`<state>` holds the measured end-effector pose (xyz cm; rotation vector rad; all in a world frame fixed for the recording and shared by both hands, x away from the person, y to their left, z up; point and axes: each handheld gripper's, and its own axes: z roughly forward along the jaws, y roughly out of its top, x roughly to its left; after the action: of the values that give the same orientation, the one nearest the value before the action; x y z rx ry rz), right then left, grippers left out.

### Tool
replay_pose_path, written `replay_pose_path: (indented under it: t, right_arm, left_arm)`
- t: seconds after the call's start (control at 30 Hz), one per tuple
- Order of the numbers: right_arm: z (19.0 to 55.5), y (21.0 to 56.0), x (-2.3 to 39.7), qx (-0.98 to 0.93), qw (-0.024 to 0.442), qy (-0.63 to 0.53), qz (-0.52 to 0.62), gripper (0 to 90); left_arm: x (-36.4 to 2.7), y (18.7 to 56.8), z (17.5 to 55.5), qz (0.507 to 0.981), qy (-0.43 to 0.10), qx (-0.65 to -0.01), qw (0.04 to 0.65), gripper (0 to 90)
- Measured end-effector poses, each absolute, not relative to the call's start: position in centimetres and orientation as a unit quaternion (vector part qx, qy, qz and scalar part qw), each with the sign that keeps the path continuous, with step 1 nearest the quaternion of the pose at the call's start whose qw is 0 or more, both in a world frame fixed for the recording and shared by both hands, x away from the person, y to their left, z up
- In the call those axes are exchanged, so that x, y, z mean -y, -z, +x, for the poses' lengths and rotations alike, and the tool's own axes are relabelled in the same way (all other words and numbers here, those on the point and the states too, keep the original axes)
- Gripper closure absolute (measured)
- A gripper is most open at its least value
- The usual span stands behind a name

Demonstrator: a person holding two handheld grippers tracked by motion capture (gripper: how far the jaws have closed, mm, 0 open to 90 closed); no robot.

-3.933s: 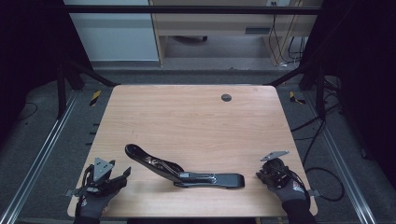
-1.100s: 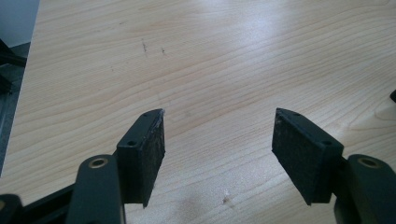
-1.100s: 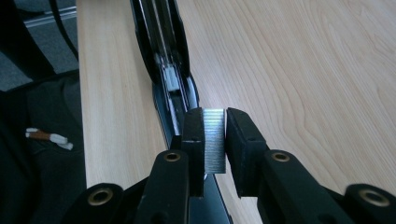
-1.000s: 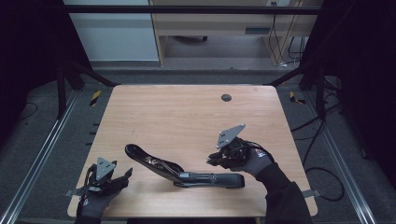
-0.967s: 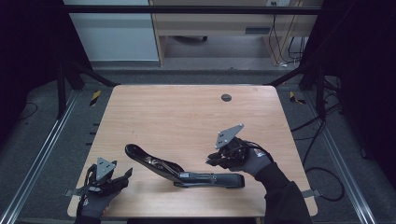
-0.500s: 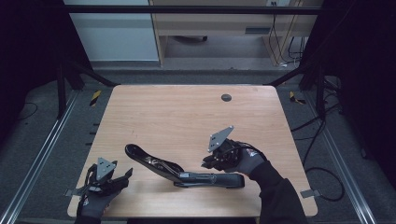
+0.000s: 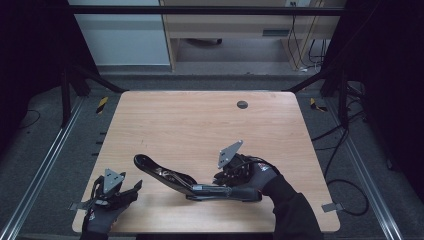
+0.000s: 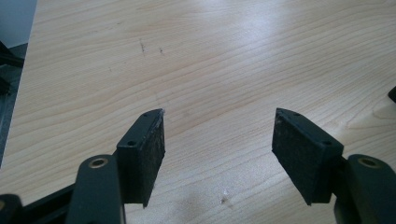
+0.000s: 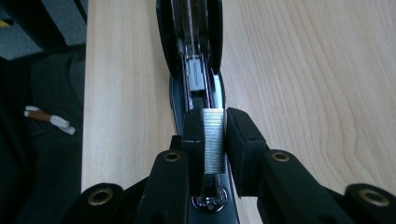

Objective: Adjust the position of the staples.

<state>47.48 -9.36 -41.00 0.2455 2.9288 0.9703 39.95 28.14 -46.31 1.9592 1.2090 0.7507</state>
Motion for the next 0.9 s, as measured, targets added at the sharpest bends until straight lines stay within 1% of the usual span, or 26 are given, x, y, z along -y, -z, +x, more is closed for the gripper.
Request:
replay_pose_path:
  t: [0.47,0.9]
  right_arm:
    - [47.5,42.1,8.9,-0.949,0.008,-0.306,0.071,78.2]
    - [47.6,42.5,8.7,-0.954,0.008,-0.291,0.068,78.2]
  left_arm:
    - [-28.1,46.3,40.0,0.758,-0.290,-0.467,0.352,33.9]
    - [-28.1,46.3,40.0,0.758,-0.290,-0.467,0.351,33.9]
